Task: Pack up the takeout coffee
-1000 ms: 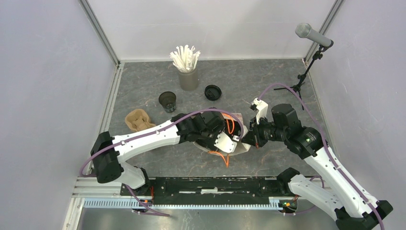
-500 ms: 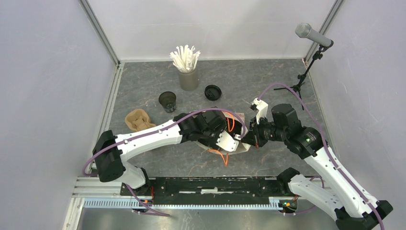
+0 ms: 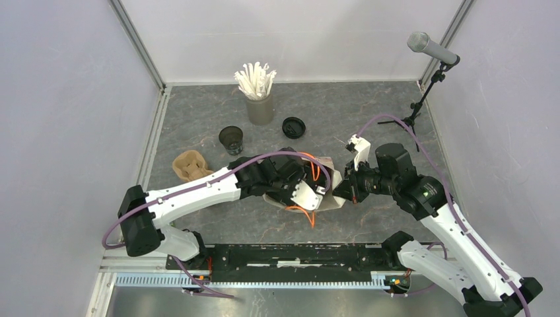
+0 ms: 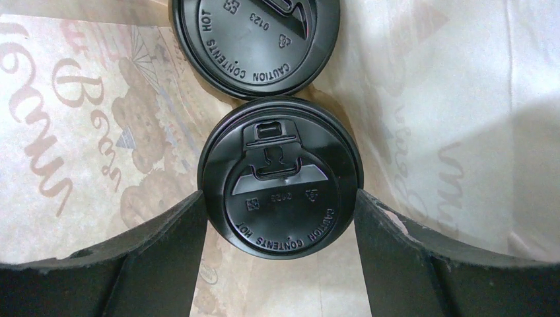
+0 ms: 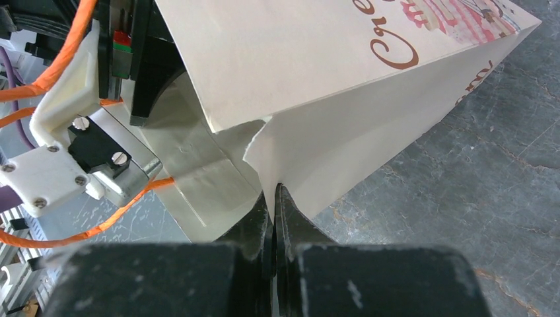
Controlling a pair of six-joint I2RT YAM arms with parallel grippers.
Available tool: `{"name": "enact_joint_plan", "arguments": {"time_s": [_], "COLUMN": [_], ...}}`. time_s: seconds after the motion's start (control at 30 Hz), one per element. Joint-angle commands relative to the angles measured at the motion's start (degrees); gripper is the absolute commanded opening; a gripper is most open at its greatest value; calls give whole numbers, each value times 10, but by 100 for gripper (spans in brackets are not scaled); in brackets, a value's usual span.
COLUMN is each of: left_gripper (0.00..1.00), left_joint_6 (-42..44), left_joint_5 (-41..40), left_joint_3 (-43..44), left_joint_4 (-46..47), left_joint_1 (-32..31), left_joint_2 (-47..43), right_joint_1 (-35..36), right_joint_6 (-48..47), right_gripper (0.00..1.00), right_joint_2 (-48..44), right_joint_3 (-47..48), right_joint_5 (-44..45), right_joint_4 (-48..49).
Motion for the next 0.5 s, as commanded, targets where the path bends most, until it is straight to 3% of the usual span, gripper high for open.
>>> {"name": "enact_joint_plan", "arguments": {"time_s": [0.0,0.47], "left_gripper": [13,21], "left_joint_6": [33,53], "left_joint_5": [-15,-11], "left_joint_3": [4,-17], "left_joint_4": [-26,4], "left_joint_1": [2,3], "left_joint_2": [-12,20], "right_joint_1": [0,0], "right_joint_6": [3,3], "right_gripper": [0,0], "right_joint_2": [-6,-2], "right_joint_3": [3,4], "right_joint_5": [-7,-14], "right_joint_4": [20,24]}}
